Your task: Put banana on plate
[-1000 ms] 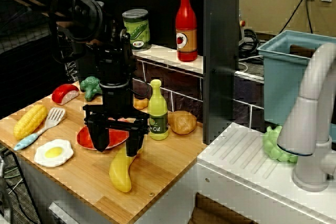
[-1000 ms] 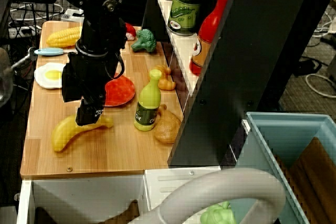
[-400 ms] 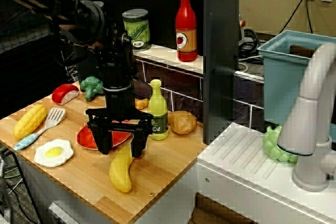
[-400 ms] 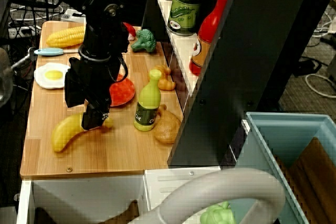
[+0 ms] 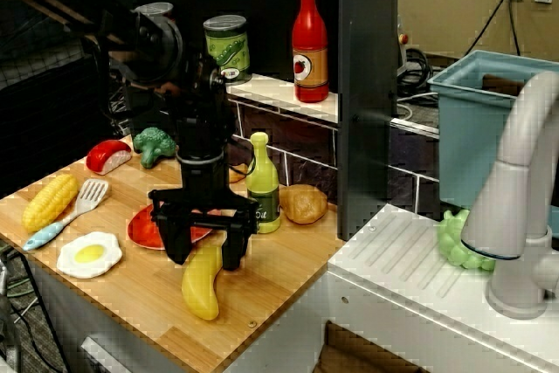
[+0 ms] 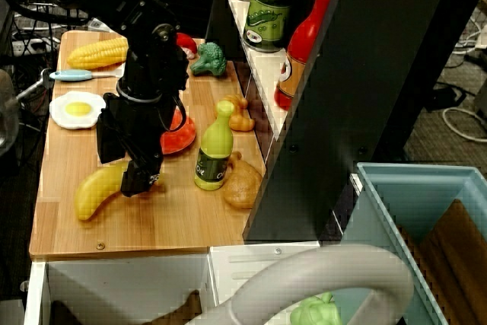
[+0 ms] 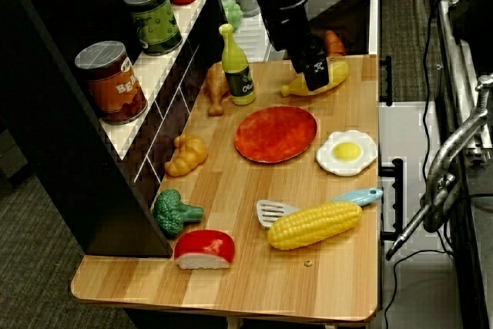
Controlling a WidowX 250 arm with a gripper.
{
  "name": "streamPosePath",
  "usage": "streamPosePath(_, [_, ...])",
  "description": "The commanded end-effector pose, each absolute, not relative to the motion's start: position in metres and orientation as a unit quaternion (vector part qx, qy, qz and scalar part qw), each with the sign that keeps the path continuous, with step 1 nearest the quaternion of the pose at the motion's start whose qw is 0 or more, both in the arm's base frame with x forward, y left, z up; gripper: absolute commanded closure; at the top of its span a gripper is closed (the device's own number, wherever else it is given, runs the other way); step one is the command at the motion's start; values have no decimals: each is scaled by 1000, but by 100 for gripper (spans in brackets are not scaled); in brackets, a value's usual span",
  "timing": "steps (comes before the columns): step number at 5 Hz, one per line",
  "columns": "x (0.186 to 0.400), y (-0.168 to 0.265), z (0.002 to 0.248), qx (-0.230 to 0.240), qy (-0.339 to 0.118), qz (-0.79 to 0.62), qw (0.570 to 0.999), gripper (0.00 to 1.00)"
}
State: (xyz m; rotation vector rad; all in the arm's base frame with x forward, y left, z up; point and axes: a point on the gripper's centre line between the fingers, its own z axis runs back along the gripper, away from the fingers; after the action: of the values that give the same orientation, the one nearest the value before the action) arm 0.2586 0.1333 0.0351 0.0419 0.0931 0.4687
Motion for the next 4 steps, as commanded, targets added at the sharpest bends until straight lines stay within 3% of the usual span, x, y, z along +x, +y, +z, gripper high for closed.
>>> streamPosePath(1, [254,139,36,34,45,235,970,0])
streamPosePath(2, [253,141,31,37,52,238,969,0])
streamPosePath(3, [252,143,29,33,50,239,969,100])
streamPosePath(4, [253,143,34,30,49,240,969,100])
